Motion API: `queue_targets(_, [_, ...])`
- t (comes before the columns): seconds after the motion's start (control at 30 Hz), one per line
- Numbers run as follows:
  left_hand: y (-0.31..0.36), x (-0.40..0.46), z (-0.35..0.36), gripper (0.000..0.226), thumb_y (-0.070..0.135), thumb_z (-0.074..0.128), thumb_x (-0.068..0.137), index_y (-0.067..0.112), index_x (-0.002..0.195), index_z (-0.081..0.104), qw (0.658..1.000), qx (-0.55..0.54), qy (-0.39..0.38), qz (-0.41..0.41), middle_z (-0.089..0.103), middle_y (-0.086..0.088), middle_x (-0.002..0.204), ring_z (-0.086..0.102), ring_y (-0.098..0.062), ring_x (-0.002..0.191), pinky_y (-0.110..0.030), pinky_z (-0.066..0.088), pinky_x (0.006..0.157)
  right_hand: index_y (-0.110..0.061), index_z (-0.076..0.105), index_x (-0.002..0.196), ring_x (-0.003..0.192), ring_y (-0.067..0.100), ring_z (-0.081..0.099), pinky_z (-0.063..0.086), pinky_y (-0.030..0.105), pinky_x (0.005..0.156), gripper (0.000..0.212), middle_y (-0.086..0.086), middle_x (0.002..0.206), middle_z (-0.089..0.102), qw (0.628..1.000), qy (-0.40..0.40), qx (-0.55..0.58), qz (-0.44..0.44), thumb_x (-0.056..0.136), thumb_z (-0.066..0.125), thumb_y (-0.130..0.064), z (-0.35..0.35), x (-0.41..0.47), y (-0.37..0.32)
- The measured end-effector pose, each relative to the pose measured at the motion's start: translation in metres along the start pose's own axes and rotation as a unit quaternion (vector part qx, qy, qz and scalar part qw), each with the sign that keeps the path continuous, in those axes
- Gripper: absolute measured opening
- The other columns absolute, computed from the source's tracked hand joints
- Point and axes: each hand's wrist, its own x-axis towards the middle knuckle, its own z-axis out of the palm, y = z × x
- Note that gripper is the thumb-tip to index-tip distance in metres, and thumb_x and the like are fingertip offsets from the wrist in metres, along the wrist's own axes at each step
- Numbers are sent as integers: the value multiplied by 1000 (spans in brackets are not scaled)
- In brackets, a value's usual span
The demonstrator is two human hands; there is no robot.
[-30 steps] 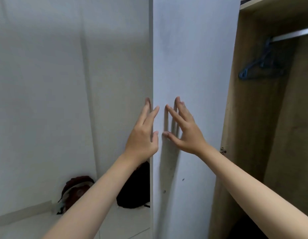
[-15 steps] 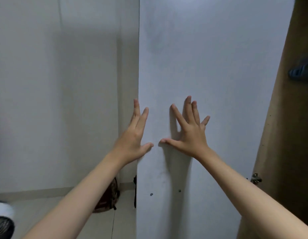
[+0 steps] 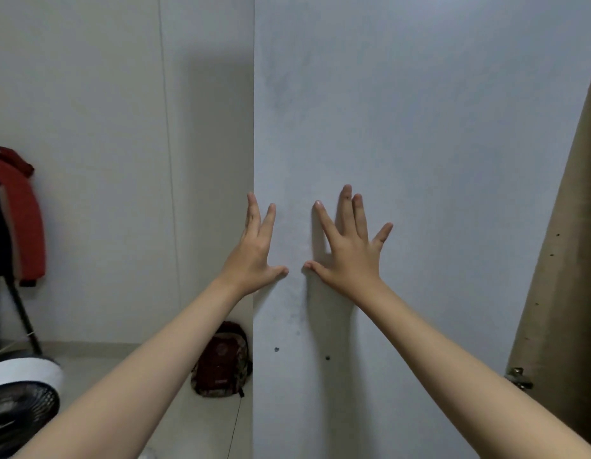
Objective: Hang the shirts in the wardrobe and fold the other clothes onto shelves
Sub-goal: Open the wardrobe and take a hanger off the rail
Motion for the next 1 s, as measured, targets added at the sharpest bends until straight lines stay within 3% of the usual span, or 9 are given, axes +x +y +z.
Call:
queue_targets(0.2, [0,13,13,111,22,78,73,10,150,-1,999,-25,-18,-35,-32,-14,151,-16,-28,144,-38,25,115,-34,2,151,143,18,-24,4,74,102,107,2,155,-29,999,-14,-36,-17,73,74,-44,8,0,19])
queue_targets(0.37, [11,13,11,102,24,74,78,17,151,4,993,-87,-18,-82,-30,-5,153,-15,-18,145,-24,15,111,-29,15,151,148,25,3,18,69,104,97,7,161,1,998,-3,-28,-51,74,74,-37,-1,-8,33])
queue_targets(0.47, [21,11,3,90,26,67,83,15,151,10,990,-97,-26,-100,-25,-9,155,-15,-19,145,-25,10,112,-27,23,150,145,28,20,25,63,104,90,8,159,14,998,9,-14,-66,76,72,-36,-13,-17,36])
queue_targets(0.57, [40,10,-6,75,23,60,87,10,148,21,989,-102,-4,-107,-6,-15,158,-4,-22,147,-28,13,114,-25,31,148,140,28,32,28,60,106,80,8,155,27,998,40,14,-55,79,70,-35,-33,-27,38])
queue_targets(0.63, [60,10,-13,62,19,57,87,6,143,34,987,-121,28,-103,18,-16,156,18,-26,145,-32,23,114,-21,39,143,130,30,44,36,57,102,72,10,148,40,995,82,18,-46,79,68,-35,-46,-34,42])
queue_targets(0.7, [83,10,-20,51,17,56,86,5,135,46,983,-156,51,-76,45,-13,143,42,-26,132,-32,34,108,-18,46,138,122,30,52,44,49,98,64,11,140,49,992,118,18,-35,79,65,-35,-58,-42,49])
queue_targets(0.77, [107,10,-25,45,16,57,85,6,129,52,981,-182,63,-29,56,-8,129,51,-22,121,-28,39,102,-17,50,135,118,29,54,48,45,93,58,11,133,54,989,143,18,-16,81,64,-32,-71,-50,58])
queue_targets(0.87, [138,14,-24,42,17,57,85,8,127,54,978,-199,55,39,57,-4,126,49,-18,121,-23,37,98,-18,51,133,111,25,56,53,45,82,54,6,124,57,984,176,3,13,82,62,-33,-93,-62,77])
queue_targets(1.0, [177,32,-12,45,20,58,84,9,128,53,970,-216,38,101,56,-5,126,50,-20,120,-27,40,96,-14,52,131,105,20,56,53,39,82,50,6,118,57,971,231,16,64,84,64,-30,-125,-68,116])
